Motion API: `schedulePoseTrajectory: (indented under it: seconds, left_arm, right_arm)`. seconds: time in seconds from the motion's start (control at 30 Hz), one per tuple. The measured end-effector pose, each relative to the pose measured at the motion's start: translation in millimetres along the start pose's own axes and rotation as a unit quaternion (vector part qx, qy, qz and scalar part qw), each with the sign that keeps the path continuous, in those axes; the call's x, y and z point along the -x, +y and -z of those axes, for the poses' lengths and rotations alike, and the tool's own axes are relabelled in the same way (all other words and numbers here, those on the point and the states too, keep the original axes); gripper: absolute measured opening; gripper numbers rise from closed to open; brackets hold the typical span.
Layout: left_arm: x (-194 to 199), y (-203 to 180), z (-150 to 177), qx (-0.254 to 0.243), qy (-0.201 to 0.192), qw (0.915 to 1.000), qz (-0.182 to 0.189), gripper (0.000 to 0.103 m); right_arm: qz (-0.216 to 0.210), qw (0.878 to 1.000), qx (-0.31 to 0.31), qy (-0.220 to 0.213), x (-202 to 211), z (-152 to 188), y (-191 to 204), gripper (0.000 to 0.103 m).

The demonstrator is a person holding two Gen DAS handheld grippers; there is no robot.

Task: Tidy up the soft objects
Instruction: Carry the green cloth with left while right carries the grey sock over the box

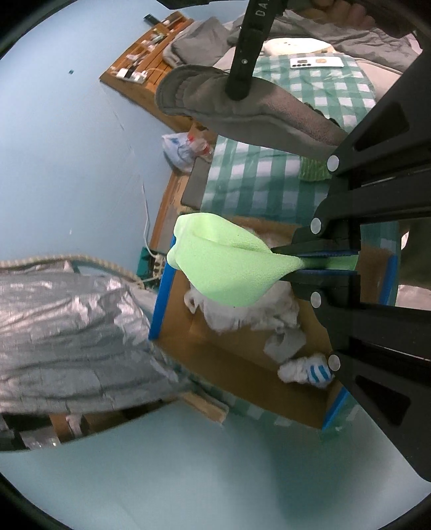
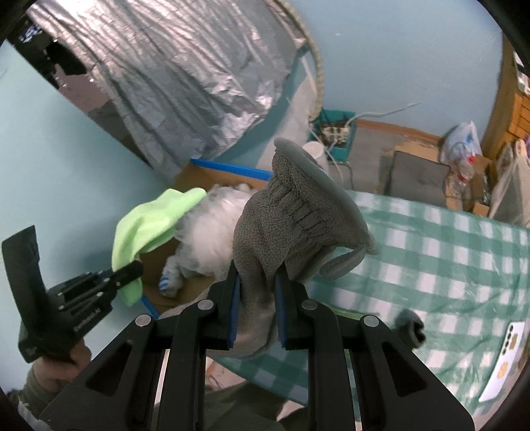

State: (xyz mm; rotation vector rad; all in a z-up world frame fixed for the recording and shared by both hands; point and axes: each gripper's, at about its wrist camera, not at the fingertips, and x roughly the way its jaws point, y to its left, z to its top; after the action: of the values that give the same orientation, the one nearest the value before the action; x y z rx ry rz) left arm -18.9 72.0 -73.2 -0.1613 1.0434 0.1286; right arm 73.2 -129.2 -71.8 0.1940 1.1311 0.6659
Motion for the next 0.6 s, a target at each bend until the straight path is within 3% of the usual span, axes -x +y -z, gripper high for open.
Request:
schedulePoseTrajectory:
  seconds: [0.6]
  left_arm:
    - [0.0, 55.2, -5.5, 0.025, -0.005, 0.9996, -0.015, 0.005]
  right_arm:
    - [-0.031, 0.999, 0.042, 0.001, -33.9, -27.6, 67.8, 0.017]
